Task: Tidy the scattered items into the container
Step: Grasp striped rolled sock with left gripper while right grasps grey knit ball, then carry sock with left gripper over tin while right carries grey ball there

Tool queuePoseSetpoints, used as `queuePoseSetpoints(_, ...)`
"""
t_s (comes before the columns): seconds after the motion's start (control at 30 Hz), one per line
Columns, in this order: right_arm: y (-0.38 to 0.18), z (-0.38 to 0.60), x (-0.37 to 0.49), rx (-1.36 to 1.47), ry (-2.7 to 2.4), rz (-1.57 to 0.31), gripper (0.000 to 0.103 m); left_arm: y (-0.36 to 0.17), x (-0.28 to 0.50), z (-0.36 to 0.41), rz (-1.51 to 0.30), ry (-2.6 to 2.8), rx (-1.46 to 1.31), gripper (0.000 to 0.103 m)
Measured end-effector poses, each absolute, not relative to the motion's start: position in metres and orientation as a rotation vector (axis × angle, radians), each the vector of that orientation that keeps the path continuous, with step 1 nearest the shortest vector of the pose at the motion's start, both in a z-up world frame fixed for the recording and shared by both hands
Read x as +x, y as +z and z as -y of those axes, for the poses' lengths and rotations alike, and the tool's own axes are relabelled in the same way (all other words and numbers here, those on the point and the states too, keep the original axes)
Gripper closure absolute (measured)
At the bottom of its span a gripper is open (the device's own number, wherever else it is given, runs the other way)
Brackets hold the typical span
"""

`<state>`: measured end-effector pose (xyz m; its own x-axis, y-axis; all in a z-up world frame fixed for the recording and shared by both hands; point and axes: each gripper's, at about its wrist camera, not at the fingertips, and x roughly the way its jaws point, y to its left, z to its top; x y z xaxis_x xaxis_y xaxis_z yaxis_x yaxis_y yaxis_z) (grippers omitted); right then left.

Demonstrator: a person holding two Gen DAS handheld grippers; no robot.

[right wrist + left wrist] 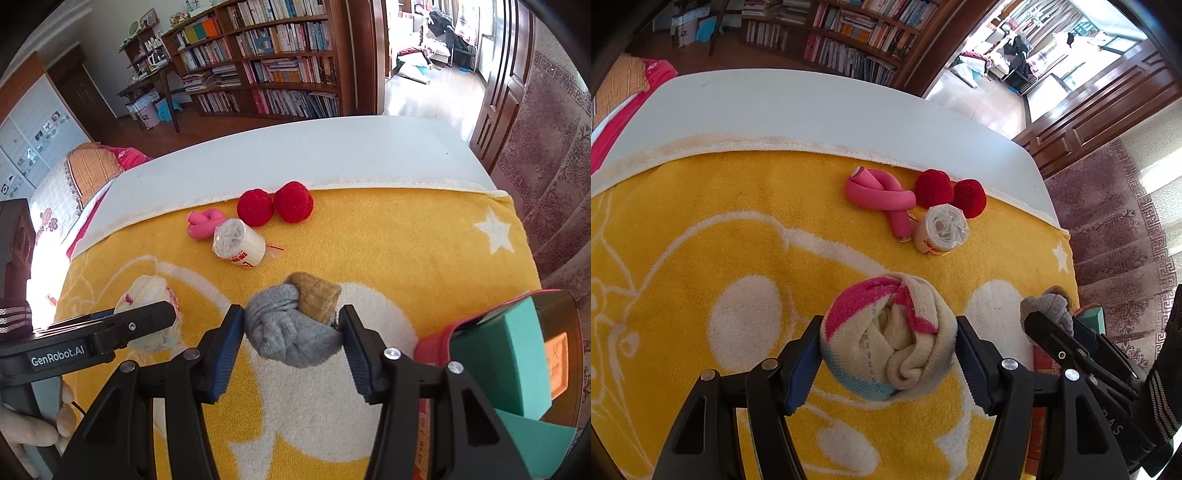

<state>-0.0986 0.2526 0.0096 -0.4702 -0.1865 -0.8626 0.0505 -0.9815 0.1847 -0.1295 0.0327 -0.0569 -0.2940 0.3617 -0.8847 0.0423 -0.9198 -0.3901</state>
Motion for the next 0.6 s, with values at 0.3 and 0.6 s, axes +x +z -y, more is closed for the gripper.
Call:
queuePoseSetpoints(0.3, 0.065, -0.325, -0.061, 1.404, -2.738, 0.336, 0.046, -0.024, -0.119, -0.11, 0.456, 2.271, -1.63, 0.033)
queuePoseSetpoints(0.6, 0.064, -0.429, 0.01, 1.471, -2.91, 0.453, 0.046, 0.01, -0.096, -0.185, 0.403, 2.204, -1.544, 0.033)
